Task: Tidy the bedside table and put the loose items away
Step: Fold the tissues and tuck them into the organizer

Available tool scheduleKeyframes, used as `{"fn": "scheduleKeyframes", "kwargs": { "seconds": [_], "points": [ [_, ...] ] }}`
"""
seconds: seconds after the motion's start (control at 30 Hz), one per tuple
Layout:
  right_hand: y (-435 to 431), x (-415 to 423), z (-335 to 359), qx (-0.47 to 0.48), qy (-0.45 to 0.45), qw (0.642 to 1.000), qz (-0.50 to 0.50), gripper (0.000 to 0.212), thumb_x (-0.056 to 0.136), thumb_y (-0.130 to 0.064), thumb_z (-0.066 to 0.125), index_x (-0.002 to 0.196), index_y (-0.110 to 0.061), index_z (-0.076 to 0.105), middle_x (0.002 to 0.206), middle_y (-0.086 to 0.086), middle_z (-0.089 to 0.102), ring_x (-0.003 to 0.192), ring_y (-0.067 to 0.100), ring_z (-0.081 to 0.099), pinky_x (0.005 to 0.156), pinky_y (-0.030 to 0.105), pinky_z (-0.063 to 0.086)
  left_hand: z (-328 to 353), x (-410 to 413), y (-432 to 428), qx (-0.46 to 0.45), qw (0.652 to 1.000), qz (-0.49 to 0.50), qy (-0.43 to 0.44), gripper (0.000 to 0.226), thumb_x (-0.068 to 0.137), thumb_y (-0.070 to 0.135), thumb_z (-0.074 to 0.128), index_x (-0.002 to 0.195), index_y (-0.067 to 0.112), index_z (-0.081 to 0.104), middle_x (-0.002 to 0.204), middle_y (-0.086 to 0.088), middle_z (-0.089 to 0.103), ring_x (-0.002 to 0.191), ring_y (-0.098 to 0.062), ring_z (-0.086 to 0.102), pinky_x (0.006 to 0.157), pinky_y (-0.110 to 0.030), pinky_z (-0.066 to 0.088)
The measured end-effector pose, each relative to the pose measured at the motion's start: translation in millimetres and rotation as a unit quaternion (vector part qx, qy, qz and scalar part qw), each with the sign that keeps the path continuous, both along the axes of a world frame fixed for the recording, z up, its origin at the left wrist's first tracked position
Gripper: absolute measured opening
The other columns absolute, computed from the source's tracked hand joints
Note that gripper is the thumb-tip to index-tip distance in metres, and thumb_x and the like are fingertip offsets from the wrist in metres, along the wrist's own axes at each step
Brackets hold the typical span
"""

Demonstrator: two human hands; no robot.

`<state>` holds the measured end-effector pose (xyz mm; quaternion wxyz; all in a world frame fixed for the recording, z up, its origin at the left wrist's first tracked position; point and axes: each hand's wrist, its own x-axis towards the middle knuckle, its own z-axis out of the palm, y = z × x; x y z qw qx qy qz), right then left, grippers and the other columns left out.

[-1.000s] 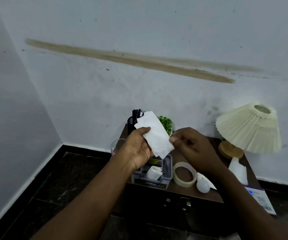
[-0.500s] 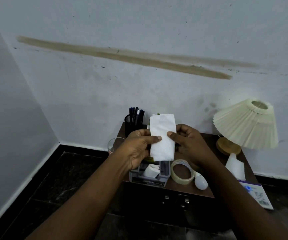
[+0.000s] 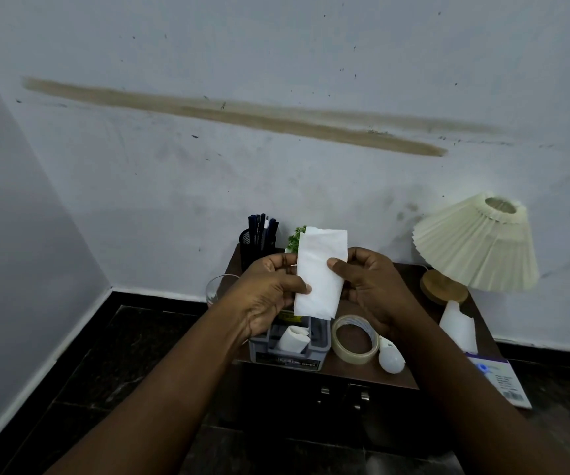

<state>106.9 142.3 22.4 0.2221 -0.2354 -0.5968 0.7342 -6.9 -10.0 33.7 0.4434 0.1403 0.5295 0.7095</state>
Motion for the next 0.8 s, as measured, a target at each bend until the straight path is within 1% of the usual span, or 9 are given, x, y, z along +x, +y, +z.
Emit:
{"fn": "scheduleKeyframes", "kwargs": {
  "seconds": [0.1,0.23,0.33,0.43,0.53,0.57,0.67,0.73,0.8],
  "points": [
    [1,-2,0,-0.029,0.016,0.999,-0.016,0.020,0.090,-0.005,0.072,0.109,0.000,0.068,0.110,0.019,0.075,0.100,0.037,0.074,0.085,0.056,0.060,-1,0,-2,-0.016,1.000,-0.024,-0.011,0.035,0.084,-0.010,0.071,0.118,-0.004,0.066,0.112,-0.022,0.075,0.102,-0.036,0.075,0.077,-0.049,0.064],
    [4,-3,-1,-0.059,0.010,0.998,0.022,0.037,0.080,-0.012,0.080,0.115,-0.005,0.068,0.113,0.016,0.075,0.101,0.036,0.074,0.085,0.053,0.060,-4,-1,-5,-0.081,0.990,-0.065,0.097,0.030,0.082,-0.006,0.077,0.111,-0.002,0.070,0.106,-0.017,0.078,0.096,-0.033,0.076,0.074,-0.044,0.064],
    [10,-7,-4,-0.052,-0.014,0.998,-0.011,0.019,0.083,-0.006,0.078,0.101,-0.004,0.072,0.100,0.019,0.076,0.097,0.037,0.071,0.086,0.052,0.059,-6,-3,-9,-0.118,0.971,-0.100,0.180,0.024,0.080,-0.008,0.078,0.102,0.002,0.072,0.095,-0.011,0.080,0.087,-0.027,0.077,0.065,-0.032,0.063],
    [17,-11,-4,-0.035,-0.016,0.997,-0.061,0.007,0.085,-0.004,0.076,0.090,-0.007,0.072,0.090,0.015,0.075,0.087,0.032,0.070,0.079,0.048,0.060,-7,-8,-13,-0.140,0.968,-0.094,0.183,0.022,0.082,-0.012,0.074,0.101,-0.001,0.070,0.092,-0.014,0.079,0.080,-0.028,0.078,0.058,-0.029,0.063],
    [14,-14,-1,0.021,-0.013,0.998,-0.064,0.003,0.088,-0.008,0.075,0.090,-0.010,0.073,0.085,0.010,0.073,0.075,0.023,0.067,0.058,0.033,0.056,-9,-13,-13,-0.148,0.969,-0.037,0.194,0.019,0.085,-0.017,0.065,0.095,0.000,0.069,0.092,-0.017,0.075,0.072,-0.024,0.077,0.056,-0.028,0.062],
    [11,-15,0,0.043,-0.007,0.997,-0.063,0.003,0.090,-0.010,0.074,0.093,-0.010,0.073,0.085,0.010,0.072,0.071,0.020,0.065,0.052,0.028,0.052,-11,-15,-13,-0.150,0.967,-0.017,0.204,0.023,0.086,-0.018,0.062,0.095,0.002,0.069,0.094,-0.017,0.075,0.074,-0.023,0.076,0.059,-0.030,0.063],
    [3,-17,8,0.146,0.020,0.988,-0.055,0.008,0.093,-0.009,0.070,0.101,-0.006,0.071,0.087,0.010,0.070,0.064,0.014,0.064,0.049,0.027,0.052,-15,-22,-11,-0.155,0.956,0.023,0.246,0.037,0.083,-0.015,0.063,0.108,0.010,0.071,0.106,-0.010,0.076,0.098,-0.025,0.074,0.086,-0.045,0.063],
    [-3,-18,12,0.199,0.032,0.979,-0.037,0.009,0.094,-0.008,0.069,0.102,-0.004,0.070,0.088,0.011,0.070,0.063,0.016,0.065,0.053,0.031,0.055,-17,-25,-11,-0.151,0.951,0.036,0.268,0.042,0.080,-0.009,0.071,0.112,0.018,0.071,0.107,0.000,0.077,0.103,-0.019,0.073,0.091,-0.045,0.061],
    [-8,-21,14,0.235,0.024,0.972,-0.022,0.009,0.095,-0.007,0.068,0.102,-0.003,0.070,0.092,0.018,0.070,0.062,0.025,0.066,0.059,0.037,0.055,-19,-26,-12,-0.149,0.945,0.040,0.290,0.046,0.077,-0.007,0.070,0.110,0.025,0.071,0.105,0.007,0.077,0.101,-0.014,0.073,0.090,-0.044,0.061]
  ]
}}
